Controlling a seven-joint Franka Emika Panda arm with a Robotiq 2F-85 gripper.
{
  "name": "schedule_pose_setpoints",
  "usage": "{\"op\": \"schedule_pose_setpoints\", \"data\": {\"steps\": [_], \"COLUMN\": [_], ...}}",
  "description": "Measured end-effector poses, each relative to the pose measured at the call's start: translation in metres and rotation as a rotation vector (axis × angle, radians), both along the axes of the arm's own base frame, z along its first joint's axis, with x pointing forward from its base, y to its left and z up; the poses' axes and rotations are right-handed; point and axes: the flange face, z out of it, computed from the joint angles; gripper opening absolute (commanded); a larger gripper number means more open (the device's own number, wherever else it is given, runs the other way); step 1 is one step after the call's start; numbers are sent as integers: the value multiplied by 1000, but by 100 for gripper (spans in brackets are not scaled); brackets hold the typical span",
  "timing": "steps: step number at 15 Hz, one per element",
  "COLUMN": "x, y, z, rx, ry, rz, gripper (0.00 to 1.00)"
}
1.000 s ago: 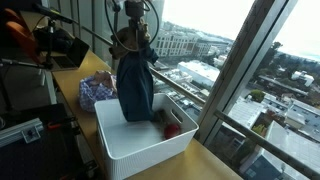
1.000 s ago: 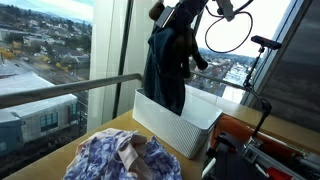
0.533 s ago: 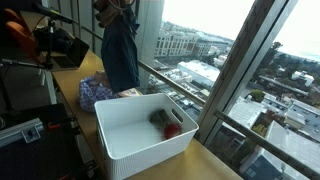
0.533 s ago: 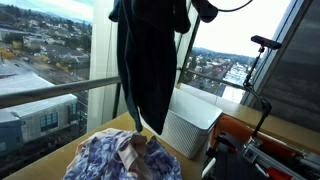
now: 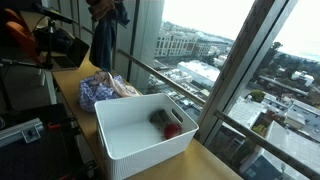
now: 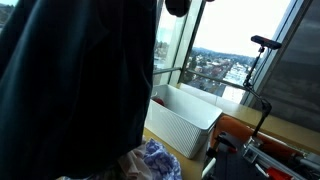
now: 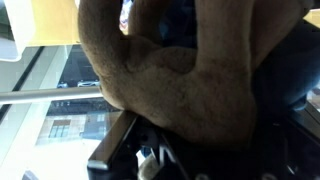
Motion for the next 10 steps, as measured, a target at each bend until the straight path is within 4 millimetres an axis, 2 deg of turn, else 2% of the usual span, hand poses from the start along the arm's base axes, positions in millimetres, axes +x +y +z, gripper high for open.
{"op": "schedule_pose_setpoints", "data": {"steps": [4, 7, 10], "x": [24, 33, 33], "y": [-7, -27, -50], "z": [-71, -139, -207], "rx": [-48, -101, -133], "ry": [111, 216, 319], "rz": [-24, -60, -98], "gripper": [0, 0, 0]}}
